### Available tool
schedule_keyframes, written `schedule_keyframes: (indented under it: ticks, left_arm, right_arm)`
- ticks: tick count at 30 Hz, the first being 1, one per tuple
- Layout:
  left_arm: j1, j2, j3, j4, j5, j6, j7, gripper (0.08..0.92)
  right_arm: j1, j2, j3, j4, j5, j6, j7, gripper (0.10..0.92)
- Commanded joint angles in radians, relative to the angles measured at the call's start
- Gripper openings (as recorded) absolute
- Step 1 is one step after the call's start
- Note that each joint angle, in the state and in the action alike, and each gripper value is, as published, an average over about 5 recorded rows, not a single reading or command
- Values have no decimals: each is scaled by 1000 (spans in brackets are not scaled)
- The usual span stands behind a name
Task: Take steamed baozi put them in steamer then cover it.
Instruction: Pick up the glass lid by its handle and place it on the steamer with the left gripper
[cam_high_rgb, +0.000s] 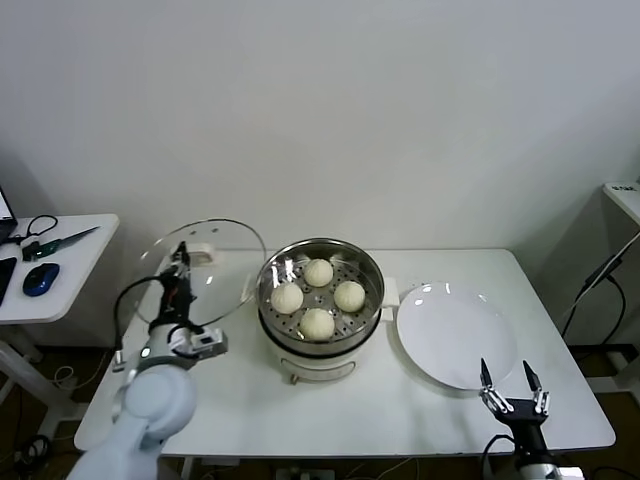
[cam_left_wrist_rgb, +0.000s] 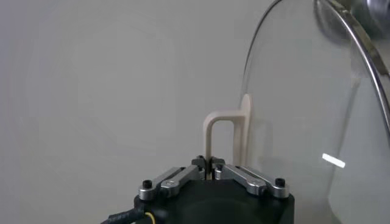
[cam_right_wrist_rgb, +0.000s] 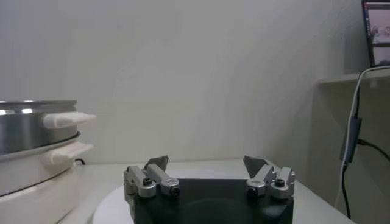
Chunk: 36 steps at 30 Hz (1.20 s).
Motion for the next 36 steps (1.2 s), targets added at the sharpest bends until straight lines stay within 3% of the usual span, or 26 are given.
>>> schedule_keyframes:
  ticks: [1,8,17,36]
  left_arm:
    - [-89,-14,154,-93,93,112,124,132]
    - [-158,-194,341,-28,266,125,179,132]
    - [-195,-385,440,137,356,123,154,132]
    - [-173,-467,437,304,378,138,66,132]
  right_arm:
    - [27,-2,-2,-15,-26,-30,21,823]
    - [33,-15,-4,-39,-12,-3,20,823]
    - [31,-27,3,-45,14,13,24,823]
    - [17,-27,10,-41,30,29,24,823]
